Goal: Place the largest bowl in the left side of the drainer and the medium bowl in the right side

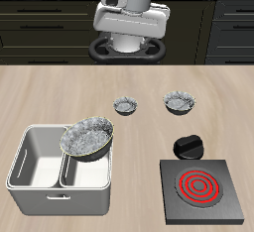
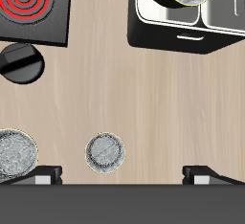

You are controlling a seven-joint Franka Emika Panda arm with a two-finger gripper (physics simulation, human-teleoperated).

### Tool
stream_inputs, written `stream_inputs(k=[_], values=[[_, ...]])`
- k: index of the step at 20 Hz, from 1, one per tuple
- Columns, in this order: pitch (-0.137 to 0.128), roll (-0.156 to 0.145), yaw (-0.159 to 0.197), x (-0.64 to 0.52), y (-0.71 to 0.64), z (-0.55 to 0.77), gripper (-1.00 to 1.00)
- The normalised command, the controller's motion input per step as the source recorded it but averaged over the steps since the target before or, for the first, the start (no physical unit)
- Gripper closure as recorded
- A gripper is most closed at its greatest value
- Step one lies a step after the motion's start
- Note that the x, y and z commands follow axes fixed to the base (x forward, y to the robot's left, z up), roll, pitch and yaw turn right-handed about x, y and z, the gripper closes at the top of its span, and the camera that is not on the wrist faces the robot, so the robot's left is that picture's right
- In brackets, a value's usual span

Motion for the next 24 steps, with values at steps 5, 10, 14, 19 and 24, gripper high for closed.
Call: stream_inputs(k=[5,10,14,19,24], values=[[0.027,-0.021,0.002,-0.22,0.02,-0.17,-1.00],[0.000,-0.001,0.006,-0.18,0.11,-0.10,-1.00],[-0.006,-0.027,0.009,-0.01,0.15,0.01,-1.00],[0.011,-0.036,0.003,0.05,0.18,-0.04,-1.00],[0.000,0.029,0.005,0.09,0.21,-0.05,-1.00]])
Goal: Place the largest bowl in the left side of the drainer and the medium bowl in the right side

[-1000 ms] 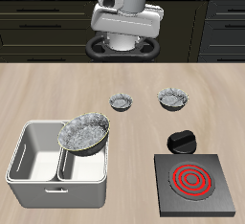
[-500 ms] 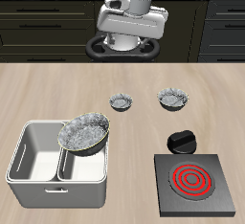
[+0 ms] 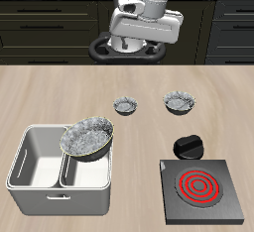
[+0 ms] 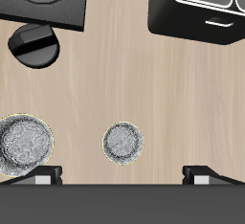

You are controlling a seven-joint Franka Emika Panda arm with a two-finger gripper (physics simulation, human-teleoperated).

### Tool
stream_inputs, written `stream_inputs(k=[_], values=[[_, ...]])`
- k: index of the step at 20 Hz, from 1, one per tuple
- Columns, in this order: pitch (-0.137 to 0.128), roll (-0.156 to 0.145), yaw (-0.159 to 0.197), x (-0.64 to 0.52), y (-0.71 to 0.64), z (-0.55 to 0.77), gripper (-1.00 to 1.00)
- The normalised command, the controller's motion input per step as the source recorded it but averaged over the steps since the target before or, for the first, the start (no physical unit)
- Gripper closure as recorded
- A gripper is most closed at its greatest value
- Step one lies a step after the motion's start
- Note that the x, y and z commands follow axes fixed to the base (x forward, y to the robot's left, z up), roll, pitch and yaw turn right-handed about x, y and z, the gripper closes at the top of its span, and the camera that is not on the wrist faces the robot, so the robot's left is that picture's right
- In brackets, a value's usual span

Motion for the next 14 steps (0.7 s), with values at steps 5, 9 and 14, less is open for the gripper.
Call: stream_inputs(k=[5,9,14], values=[[0.031,0.018,-0.004,0.12,0.28,-0.15,-1.00],[0.035,0.029,0.014,-0.07,0.31,-0.20,-1.00],[0.023,0.041,0.007,-0.06,0.38,-0.18,-1.00]])
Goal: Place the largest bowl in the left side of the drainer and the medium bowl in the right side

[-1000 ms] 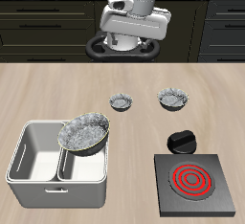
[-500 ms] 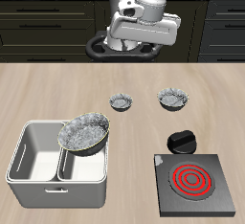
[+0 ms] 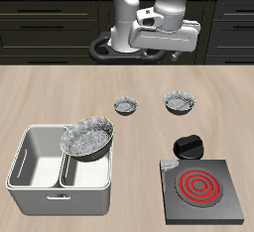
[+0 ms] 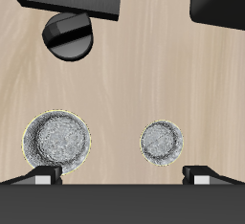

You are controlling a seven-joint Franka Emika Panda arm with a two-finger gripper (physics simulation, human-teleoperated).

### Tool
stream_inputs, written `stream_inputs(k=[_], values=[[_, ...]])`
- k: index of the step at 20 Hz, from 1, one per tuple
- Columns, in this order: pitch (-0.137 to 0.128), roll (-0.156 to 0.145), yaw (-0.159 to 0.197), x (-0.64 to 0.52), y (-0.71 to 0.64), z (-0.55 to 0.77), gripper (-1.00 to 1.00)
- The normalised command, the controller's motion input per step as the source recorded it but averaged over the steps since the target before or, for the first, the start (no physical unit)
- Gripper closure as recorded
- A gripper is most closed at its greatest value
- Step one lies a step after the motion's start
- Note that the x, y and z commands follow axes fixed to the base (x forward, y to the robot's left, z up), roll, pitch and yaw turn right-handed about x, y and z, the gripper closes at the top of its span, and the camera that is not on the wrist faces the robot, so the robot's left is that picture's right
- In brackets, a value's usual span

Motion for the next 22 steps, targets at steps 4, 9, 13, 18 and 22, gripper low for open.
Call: stream_inputs(k=[4,9,13,18,22], values=[[0.039,0.002,0.002,0.04,0.41,-0.23,-1.00],[0.043,-0.020,-0.036,0.08,0.29,-0.16,-1.00],[0.021,0.004,-0.017,0.00,0.34,-0.11,-1.00],[0.014,-0.020,0.000,-0.01,0.14,-0.15,-1.00],[0.028,0.003,-0.018,0.01,0.01,-0.22,-1.00]])
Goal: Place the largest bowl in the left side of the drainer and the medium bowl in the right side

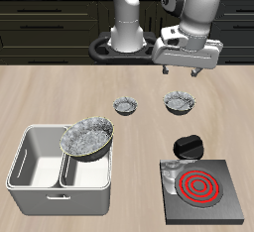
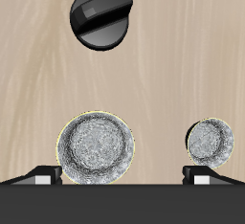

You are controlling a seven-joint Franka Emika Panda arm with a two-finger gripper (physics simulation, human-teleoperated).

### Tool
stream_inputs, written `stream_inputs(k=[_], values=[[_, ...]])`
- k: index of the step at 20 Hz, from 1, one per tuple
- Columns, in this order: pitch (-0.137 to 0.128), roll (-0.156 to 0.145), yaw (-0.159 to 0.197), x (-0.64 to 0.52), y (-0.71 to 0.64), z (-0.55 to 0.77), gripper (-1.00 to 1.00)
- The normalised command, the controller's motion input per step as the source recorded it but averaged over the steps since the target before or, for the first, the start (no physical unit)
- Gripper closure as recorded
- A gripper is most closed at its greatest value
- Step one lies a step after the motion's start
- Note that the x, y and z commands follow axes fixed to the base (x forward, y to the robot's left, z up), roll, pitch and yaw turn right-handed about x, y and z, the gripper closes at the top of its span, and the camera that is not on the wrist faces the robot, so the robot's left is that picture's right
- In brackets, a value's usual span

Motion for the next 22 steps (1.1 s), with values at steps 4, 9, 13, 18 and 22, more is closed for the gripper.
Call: stream_inputs(k=[4,9,13,18,22], values=[[-0.012,0.005,-0.022,-0.05,-0.07,-0.24,-1.00],[0.000,0.019,-0.017,-0.09,0.00,-0.37,-1.00],[-0.030,-0.044,-0.042,-0.13,-0.18,-0.34,-1.00],[-0.051,-0.004,-0.021,-0.26,-0.07,-0.26,-1.00],[-0.026,0.019,0.035,-0.16,0.12,-0.21,-1.00]])
